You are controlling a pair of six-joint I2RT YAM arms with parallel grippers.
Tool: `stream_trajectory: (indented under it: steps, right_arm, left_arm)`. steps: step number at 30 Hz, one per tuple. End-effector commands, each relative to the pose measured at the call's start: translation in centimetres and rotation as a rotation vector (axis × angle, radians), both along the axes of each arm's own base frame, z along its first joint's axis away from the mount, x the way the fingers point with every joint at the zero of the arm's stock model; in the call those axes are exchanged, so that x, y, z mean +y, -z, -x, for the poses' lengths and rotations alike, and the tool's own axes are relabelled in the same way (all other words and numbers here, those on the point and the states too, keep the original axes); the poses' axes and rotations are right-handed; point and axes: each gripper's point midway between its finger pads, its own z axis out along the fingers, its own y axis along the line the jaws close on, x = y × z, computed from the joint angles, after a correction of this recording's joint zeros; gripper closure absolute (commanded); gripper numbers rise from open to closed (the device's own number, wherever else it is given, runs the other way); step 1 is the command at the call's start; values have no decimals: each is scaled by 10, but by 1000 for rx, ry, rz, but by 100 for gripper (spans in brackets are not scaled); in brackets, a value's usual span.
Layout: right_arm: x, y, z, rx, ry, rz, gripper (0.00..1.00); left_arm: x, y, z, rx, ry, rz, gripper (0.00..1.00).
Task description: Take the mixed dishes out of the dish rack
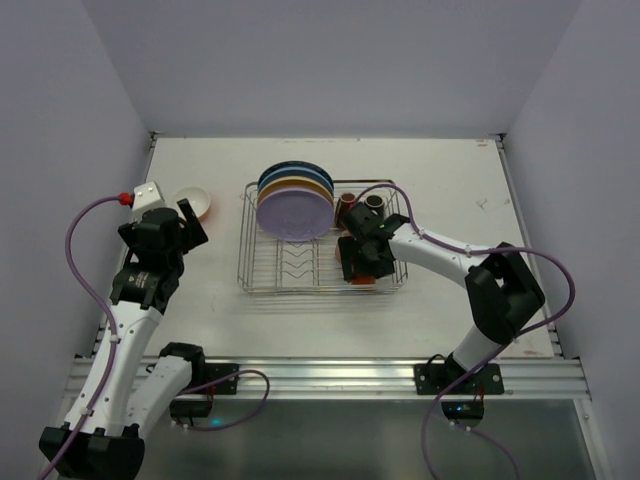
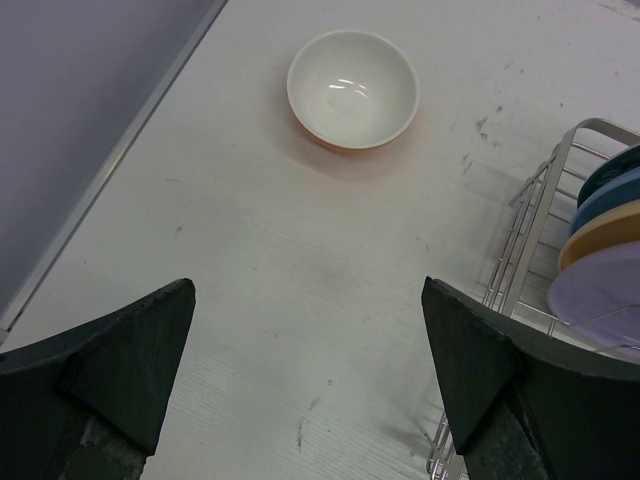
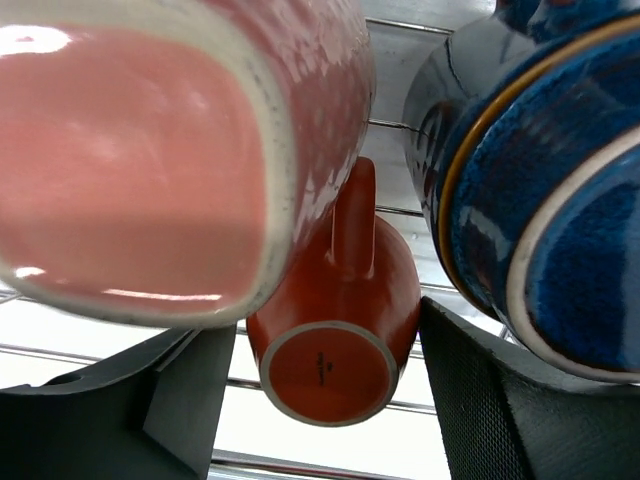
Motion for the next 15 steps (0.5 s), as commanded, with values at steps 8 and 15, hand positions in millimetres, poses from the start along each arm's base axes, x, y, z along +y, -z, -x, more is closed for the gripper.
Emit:
stream_trajectory:
  steps: [8,15]
  right_arm:
    - [3,9,-2,2,-20,3,42]
    - [3,-5,-3,-19,-26,-8,59]
  left_arm:
    - [2,-15,-4,-57,-9,-17,0]
    - [2,-15,-4,-58,-8,-17,0]
